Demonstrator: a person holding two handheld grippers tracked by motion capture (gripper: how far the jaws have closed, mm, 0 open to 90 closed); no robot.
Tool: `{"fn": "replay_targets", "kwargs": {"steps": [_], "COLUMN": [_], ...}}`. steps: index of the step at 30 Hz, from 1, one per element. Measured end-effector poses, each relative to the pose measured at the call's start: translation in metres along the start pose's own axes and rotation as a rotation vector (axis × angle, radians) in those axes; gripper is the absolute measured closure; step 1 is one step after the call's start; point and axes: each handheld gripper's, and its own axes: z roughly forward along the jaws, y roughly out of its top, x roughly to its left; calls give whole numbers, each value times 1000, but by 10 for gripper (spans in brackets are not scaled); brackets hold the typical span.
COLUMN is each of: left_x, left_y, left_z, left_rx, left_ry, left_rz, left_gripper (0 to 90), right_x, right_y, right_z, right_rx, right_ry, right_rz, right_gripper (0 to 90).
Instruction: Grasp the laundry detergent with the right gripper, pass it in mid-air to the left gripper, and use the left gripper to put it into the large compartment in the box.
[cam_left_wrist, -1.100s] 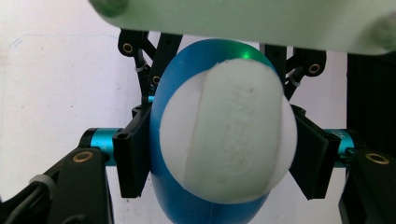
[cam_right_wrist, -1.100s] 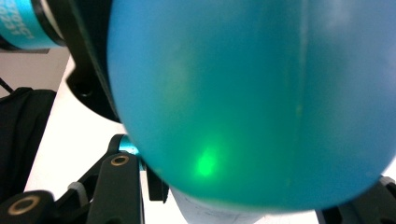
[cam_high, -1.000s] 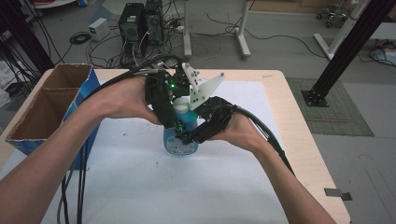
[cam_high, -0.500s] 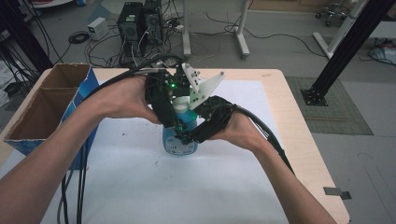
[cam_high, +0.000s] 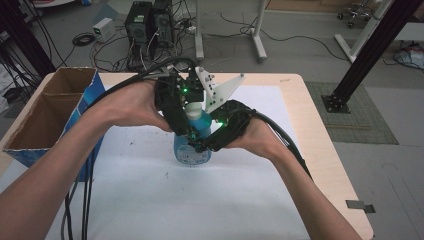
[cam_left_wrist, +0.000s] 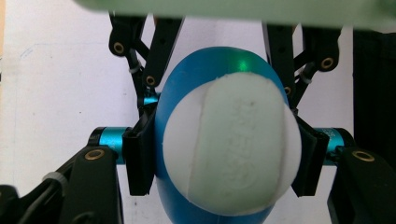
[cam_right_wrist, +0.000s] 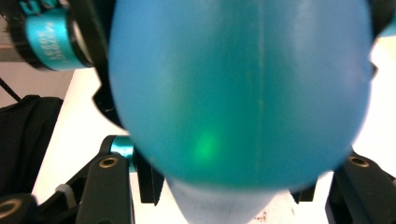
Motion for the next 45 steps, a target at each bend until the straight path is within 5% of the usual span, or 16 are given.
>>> {"fn": "replay_targets", "kwargs": {"steps": [19,30,45], "left_x": [5,14,24], "left_y": [-12,-29,-71], "left_z": [-20,-77,-178], "left_rx": [-6,44,53], "left_ry": [19,69,197], "left_rz": [-40,-137,-348], "left_gripper": [380,380,380], "right_x": [2,4,8], "right_y": [1,-5,-11], "right_z": [-18,-51,-80], "right_rx": [47,78,87], "right_ry": [-43,-96,-145], "right_rz": [9,33,72], "right_gripper": [266,230,221]}}
